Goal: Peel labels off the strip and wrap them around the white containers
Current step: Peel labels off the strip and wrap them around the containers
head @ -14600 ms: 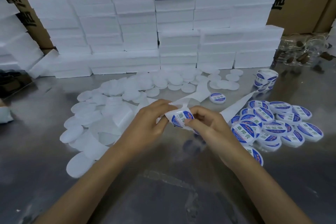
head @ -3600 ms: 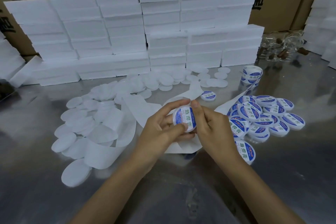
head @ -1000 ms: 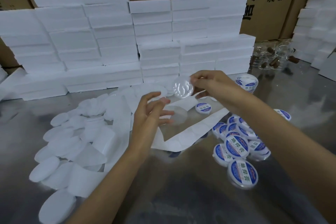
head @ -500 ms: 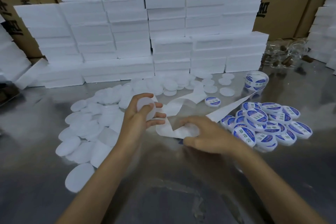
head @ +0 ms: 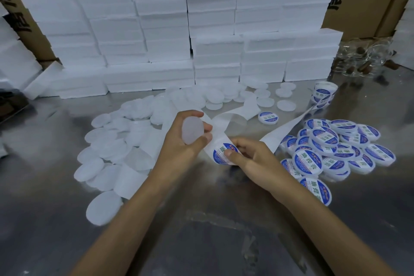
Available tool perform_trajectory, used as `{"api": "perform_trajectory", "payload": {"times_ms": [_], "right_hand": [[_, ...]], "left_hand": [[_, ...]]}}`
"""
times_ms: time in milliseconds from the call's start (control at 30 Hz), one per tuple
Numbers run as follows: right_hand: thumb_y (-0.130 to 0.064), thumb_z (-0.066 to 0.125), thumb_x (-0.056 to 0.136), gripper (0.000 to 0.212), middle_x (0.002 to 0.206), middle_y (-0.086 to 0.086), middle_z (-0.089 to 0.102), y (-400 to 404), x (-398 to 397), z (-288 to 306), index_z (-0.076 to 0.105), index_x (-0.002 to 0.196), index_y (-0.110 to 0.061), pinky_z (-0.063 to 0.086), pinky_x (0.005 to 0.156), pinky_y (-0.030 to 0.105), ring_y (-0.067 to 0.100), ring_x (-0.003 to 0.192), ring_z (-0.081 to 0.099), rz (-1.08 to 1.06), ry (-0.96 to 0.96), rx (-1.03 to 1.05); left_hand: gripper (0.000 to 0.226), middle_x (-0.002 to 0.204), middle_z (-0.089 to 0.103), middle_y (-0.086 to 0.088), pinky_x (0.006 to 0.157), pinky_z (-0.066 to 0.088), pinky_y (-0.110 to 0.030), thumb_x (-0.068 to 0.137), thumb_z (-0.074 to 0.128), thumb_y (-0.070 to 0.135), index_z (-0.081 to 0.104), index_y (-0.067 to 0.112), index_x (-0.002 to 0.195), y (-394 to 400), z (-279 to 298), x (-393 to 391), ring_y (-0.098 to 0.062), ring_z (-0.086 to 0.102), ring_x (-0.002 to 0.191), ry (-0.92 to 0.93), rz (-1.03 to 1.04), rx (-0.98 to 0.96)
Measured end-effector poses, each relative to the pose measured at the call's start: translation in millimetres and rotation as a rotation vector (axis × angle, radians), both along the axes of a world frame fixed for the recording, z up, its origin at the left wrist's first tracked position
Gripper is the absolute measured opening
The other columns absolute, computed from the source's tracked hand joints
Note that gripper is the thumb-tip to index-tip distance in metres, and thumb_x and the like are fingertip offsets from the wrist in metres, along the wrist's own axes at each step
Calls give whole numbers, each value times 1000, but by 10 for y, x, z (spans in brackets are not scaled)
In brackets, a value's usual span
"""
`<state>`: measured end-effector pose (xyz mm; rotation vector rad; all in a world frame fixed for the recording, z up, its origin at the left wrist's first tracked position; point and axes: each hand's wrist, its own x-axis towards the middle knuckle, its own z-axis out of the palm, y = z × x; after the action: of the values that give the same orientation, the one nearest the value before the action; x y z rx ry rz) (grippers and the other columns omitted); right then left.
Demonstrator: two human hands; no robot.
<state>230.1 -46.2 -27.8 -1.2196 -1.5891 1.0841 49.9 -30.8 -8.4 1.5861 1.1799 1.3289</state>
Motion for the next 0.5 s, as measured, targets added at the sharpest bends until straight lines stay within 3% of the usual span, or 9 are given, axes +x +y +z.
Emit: {"api": "perform_trajectory", "payload": {"times_ms": [100,167,300,400,500], "right_hand": [[-5,56,95,22,92,-9,76,-58,-22,57,72,99,-20,52,65,13,1,83,70,28,42,-15],[-3,58,93,21,94,-7,76,-72,-25,58,73,100,-15,54,74,17,5,88,69,9,8,40],[-6,67,90,16,89,-9,74,-83,-37,34,68,96,-21,52,70,14,4,86,70,-90,43,139],[-11,69,90,30,91,-14,73,-111,-46,31,61,110,-33,51,67,12,0,90,69,-99,6,197],[-14,66,93,31,100,-28,70,-132,-47,25,69,114,-37,50,68,8,-8,93,65,-88,-125,275]], "left_hand": [[40,103,73,-4,70,60,-24,90,70,0,55,17,123,-47,-1,28,-10,72,92,-113,-23,-78],[40,100,74,-2,65,58,-20,88,70,-2,56,17,121,-66,-23,46,-7,72,86,-135,-13,-96],[39,96,75,3,80,59,-23,87,72,2,57,25,114,-49,-94,69,-12,70,94,-18,26,-93],[42,100,74,-1,81,59,-25,85,72,-1,55,26,112,-26,-134,77,-16,70,97,20,26,-112],[43,102,73,-1,82,58,-24,84,72,-2,57,23,115,-15,-156,55,-17,68,101,27,19,-114]]}}
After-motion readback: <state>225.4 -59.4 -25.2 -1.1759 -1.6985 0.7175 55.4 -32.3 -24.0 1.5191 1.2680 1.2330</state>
